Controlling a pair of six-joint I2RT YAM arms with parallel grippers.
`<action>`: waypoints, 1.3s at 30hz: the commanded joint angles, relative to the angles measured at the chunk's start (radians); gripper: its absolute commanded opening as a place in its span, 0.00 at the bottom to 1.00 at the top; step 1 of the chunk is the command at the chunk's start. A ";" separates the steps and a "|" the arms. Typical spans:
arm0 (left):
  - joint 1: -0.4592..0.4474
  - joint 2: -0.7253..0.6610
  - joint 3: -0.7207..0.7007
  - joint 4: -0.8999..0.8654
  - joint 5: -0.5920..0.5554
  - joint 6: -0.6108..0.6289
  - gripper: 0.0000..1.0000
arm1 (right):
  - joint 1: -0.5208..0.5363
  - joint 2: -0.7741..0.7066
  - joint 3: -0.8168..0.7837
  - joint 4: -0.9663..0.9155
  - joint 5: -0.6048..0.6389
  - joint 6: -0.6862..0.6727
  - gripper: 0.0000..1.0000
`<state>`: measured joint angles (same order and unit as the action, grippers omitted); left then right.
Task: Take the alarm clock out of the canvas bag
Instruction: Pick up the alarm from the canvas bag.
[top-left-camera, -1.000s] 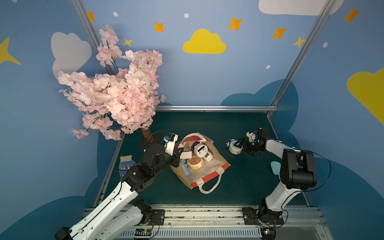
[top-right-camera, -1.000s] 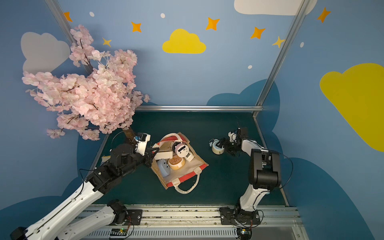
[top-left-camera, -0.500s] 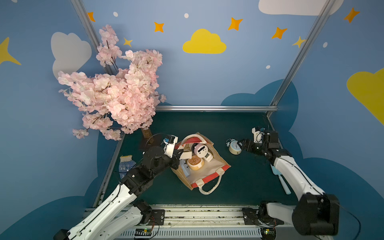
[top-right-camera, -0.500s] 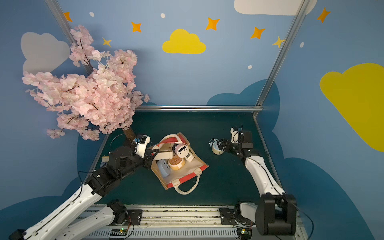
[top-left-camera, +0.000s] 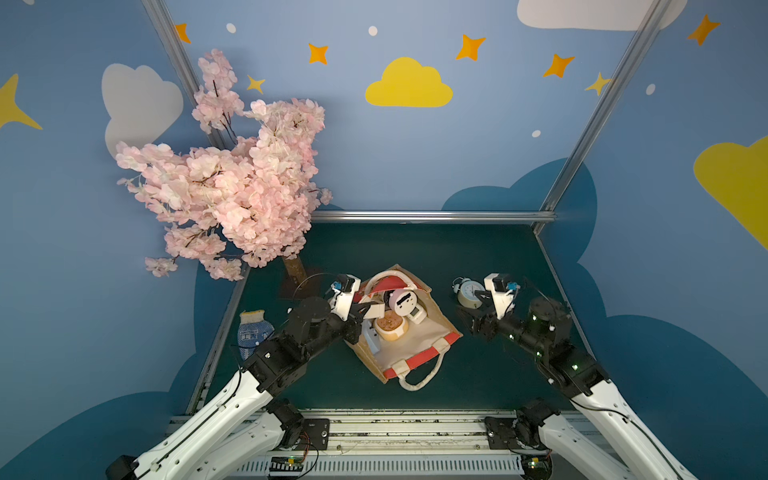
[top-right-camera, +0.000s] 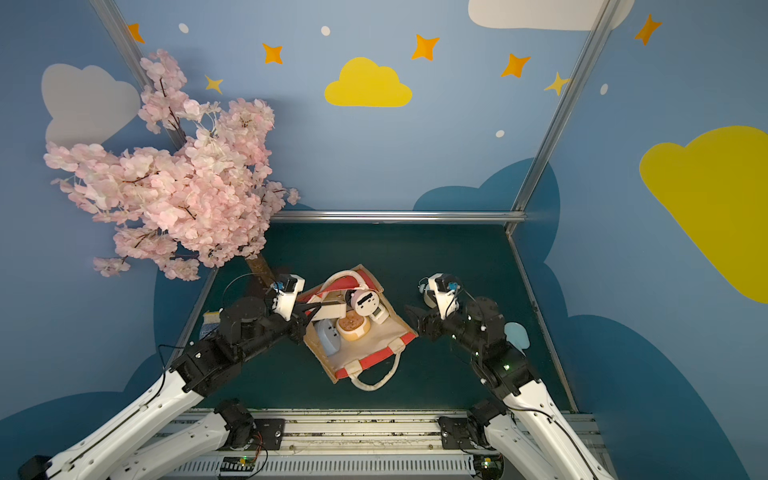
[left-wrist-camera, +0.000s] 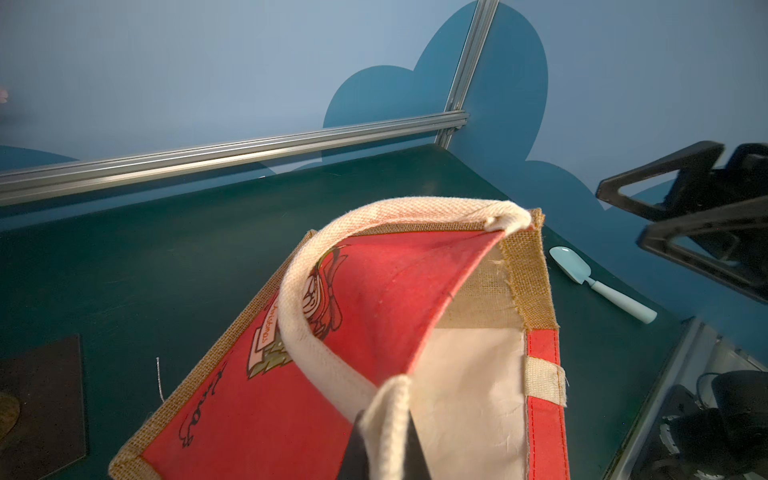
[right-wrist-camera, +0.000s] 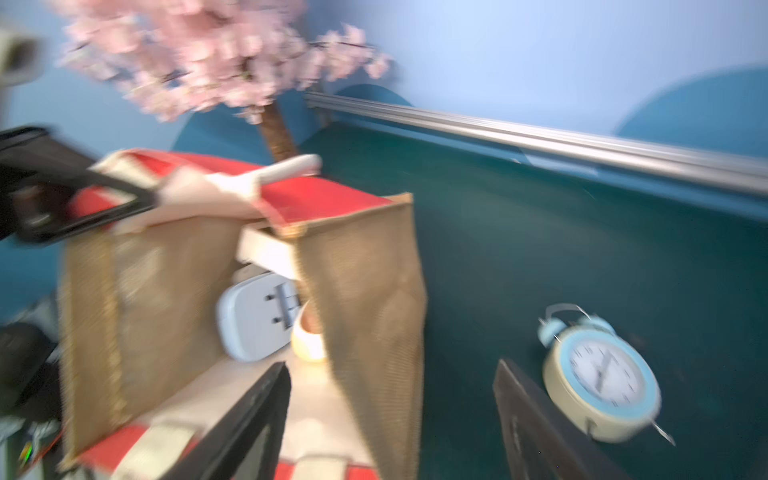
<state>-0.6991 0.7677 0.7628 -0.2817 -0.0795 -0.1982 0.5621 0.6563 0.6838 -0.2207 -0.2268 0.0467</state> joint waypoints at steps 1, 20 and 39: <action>-0.008 0.003 0.027 0.005 0.022 0.016 0.05 | 0.130 -0.001 0.023 -0.009 0.058 -0.126 0.76; -0.013 0.002 0.033 0.010 0.034 0.023 0.05 | 0.601 0.527 0.281 -0.125 0.403 -0.573 0.78; -0.023 -0.026 0.002 0.019 0.035 0.015 0.05 | 0.476 0.969 0.382 0.249 0.338 -0.744 0.76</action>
<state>-0.7139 0.7731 0.7700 -0.2890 -0.0807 -0.1837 1.0374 1.5837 1.0321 -0.0895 0.0811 -0.6498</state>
